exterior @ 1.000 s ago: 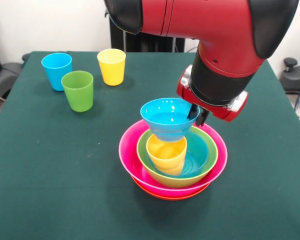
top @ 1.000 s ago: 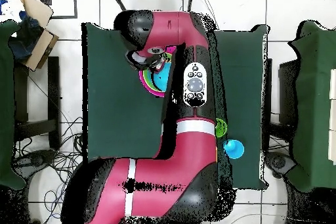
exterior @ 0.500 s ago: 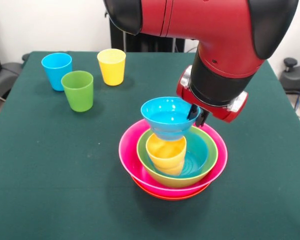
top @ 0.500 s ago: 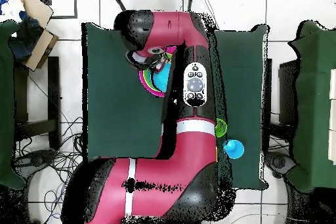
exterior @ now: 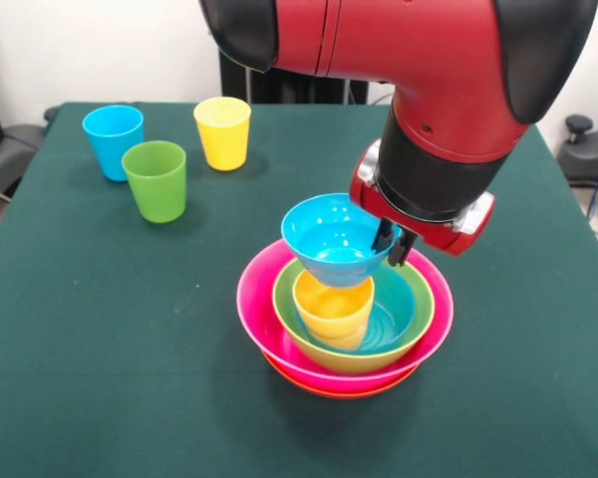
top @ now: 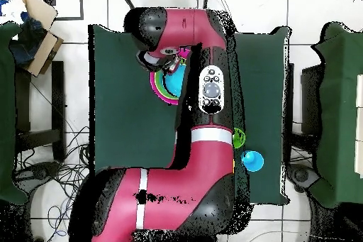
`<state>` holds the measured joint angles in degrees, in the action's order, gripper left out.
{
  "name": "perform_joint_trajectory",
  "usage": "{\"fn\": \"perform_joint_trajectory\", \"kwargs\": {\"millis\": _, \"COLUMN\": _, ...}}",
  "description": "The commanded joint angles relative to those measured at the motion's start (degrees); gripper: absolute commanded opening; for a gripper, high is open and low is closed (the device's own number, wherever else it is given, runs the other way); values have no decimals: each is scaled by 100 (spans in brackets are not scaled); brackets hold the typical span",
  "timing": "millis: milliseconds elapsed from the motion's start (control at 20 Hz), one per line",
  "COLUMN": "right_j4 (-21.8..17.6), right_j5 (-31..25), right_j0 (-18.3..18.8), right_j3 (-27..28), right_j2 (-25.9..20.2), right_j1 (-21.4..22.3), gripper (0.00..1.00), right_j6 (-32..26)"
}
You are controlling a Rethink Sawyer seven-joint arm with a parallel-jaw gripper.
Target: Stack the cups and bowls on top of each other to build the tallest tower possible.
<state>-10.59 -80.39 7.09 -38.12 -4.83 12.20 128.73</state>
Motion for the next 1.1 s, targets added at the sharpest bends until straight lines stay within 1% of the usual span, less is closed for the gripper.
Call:
{"fn": "perform_joint_trajectory", "kwargs": {"millis": 50, "right_j4": -115, "right_j5": 339, "right_j0": 9, "right_j3": 8, "right_j2": -302, "right_j1": -301, "gripper": 0, "right_j6": -244}}
{"fn": "perform_joint_trajectory", "kwargs": {"millis": 250, "right_j4": -98, "right_j5": 208, "right_j0": 7, "right_j3": 68, "right_j2": -296, "right_j1": -264, "gripper": 0, "right_j6": -267}}
{"fn": "perform_joint_trajectory", "kwargs": {"millis": 650, "right_j4": -102, "right_j5": -428, "right_j0": 2, "right_j3": 604, "right_j2": -309, "right_j1": -280, "gripper": 0, "right_j6": -455}}
{"fn": "perform_joint_trajectory", "kwargs": {"millis": 800, "right_j4": -88, "right_j5": -492, "right_j0": -10, "right_j3": 640, "right_j2": -291, "right_j1": -262, "gripper": 0, "right_j6": -467}}
{"fn": "perform_joint_trajectory", "kwargs": {"millis": 1100, "right_j4": -119, "right_j5": -335, "right_j0": -15, "right_j3": 661, "right_j2": -255, "right_j1": -375, "gripper": 0, "right_j6": -463}}
